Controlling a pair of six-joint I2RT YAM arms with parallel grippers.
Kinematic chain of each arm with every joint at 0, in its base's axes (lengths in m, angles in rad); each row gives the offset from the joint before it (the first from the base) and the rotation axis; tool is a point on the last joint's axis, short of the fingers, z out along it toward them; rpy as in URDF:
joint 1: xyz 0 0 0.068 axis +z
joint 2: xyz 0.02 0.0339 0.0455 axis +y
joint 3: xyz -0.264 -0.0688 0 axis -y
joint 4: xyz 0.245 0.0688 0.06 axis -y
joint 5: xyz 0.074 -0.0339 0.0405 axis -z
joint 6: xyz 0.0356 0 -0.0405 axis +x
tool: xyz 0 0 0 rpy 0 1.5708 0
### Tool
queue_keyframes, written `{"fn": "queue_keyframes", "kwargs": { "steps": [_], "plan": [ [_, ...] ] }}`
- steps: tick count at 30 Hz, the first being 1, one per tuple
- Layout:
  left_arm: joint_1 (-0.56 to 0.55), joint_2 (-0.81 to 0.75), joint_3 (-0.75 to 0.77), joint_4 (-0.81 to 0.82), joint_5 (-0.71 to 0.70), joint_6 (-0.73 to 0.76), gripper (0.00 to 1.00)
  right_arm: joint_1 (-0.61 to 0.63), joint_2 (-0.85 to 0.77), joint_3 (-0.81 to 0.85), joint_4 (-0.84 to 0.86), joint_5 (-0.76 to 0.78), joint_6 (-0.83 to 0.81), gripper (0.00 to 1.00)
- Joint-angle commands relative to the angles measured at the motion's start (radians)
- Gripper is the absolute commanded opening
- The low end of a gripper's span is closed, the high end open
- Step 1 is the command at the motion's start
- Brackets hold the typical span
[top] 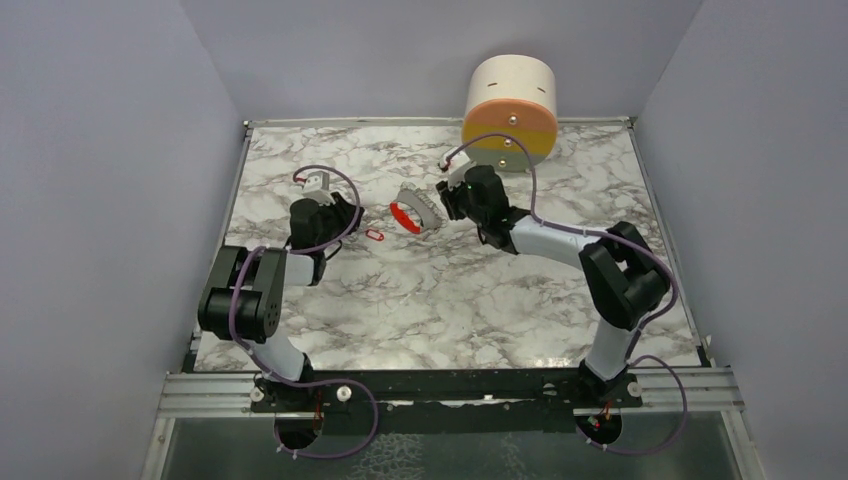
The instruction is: Remove the keys from the keyring
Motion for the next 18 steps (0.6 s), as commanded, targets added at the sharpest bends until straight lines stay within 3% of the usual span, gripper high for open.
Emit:
{"fn": "queue_keyframes", "kwargs": {
  "steps": [1, 5, 10, 18],
  "plan": [
    [-0.005, -0.105, -0.019, 0.004, -0.033, 0.026, 0.23, -0.004, -0.102, -0.015, 0.042, 0.041, 0.011, 0.37],
    [-0.005, -0.214, -0.042, -0.008, -0.034, 0.055, 0.23, -0.004, -0.243, -0.101, 0.149, -0.08, 0.017, 0.43],
    [-0.007, -0.343, -0.038, -0.095, -0.041, 0.103, 0.23, -0.004, -0.361, -0.075, 0.058, -0.017, 0.058, 0.46],
    [-0.012, -0.514, -0.057, -0.186, -0.058, 0.136, 0.24, -0.004, -0.531, -0.23, 0.124, 0.134, 0.061, 0.5]
  ]
}}
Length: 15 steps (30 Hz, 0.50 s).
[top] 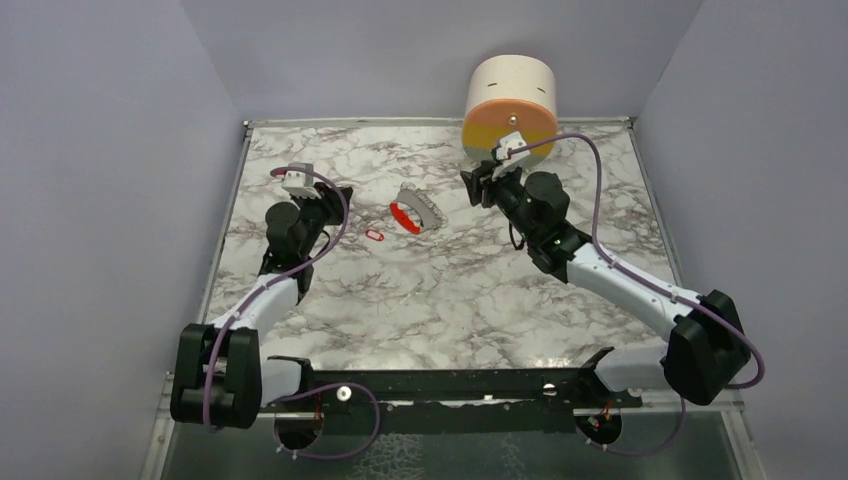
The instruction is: Remove the keys from the keyring
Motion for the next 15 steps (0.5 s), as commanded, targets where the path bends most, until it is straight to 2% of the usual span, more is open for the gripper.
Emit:
{"fn": "queue_keyframes", "kwargs": {
  "steps": [1, 8, 11, 15],
  "plan": [
    [-0.009, -0.094, -0.017, -0.076, -0.041, 0.049, 0.24, -0.004, -0.069, -0.083, 0.036, 0.125, 0.005, 0.5],
    [-0.033, -0.12, -0.027, -0.101, -0.048, 0.05, 0.25, -0.004, -0.109, -0.134, 0.055, 0.334, 0.043, 0.5],
    [-0.044, -0.117, -0.026, -0.104, -0.057, 0.05, 0.25, -0.004, -0.13, -0.187, 0.119, 0.365, 0.048, 0.5],
    [-0.063, -0.116, -0.02, -0.109, -0.073, 0.059, 0.25, -0.004, -0.127, -0.199, 0.123, 0.42, 0.055, 0.52]
  ]
}}
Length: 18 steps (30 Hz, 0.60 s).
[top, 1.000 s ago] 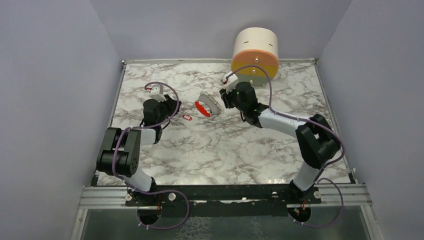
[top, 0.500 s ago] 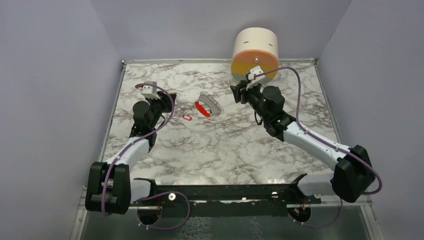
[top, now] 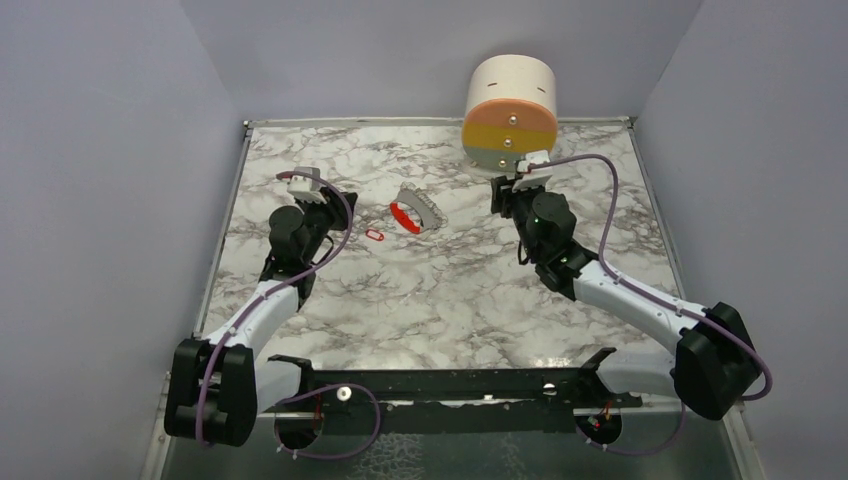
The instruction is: Remove the keys from the keyring
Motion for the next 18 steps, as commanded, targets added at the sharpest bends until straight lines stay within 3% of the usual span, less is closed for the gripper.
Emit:
{"fn": "queue_keyframes", "kwargs": {
  "steps": [1, 18],
  "plan": [
    [-0.024, -0.005, -0.001, -0.014, -0.047, 0.025, 0.25, -0.004, -0.015, -0.012, 0.065, 0.116, 0.018, 0.52],
    [-0.058, -0.009, 0.002, -0.054, -0.108, 0.064, 0.26, -0.004, -0.01, -0.029, 0.071, 0.165, 0.019, 0.57]
  ]
}}
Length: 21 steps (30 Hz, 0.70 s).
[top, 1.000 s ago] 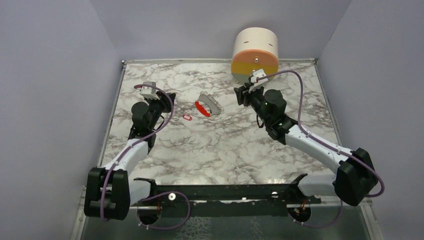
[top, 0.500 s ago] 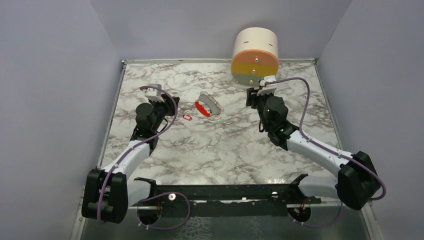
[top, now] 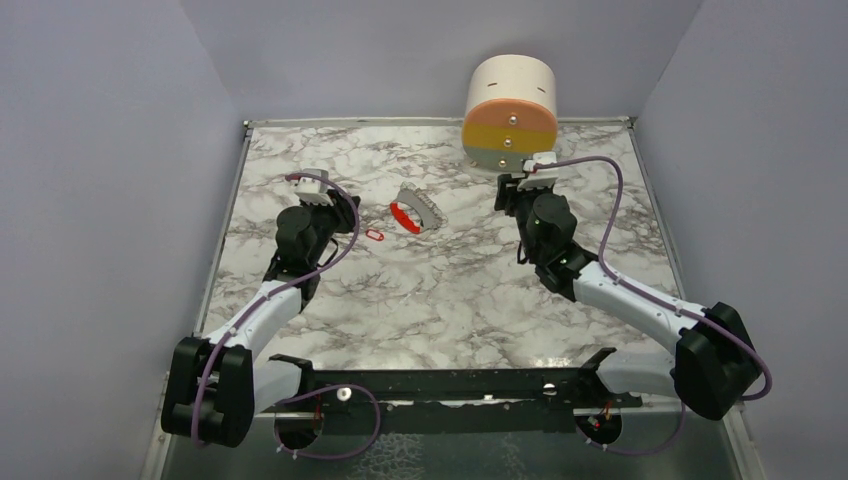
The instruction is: Remove the keys from the keyring
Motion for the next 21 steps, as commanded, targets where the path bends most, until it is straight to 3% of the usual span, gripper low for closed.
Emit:
{"fn": "queue_keyframes", "kwargs": {
  "steps": [1, 21],
  "plan": [
    [-0.004, -0.01, 0.0, -0.013, -0.028, 0.017, 0.26, -0.004, -0.005, -0.018, 0.044, 0.051, 0.002, 0.57],
    [-0.005, -0.002, 0.005, -0.027, -0.047, 0.057, 0.26, -0.004, 0.007, -0.024, 0.036, 0.098, -0.034, 0.57]
  ]
}}
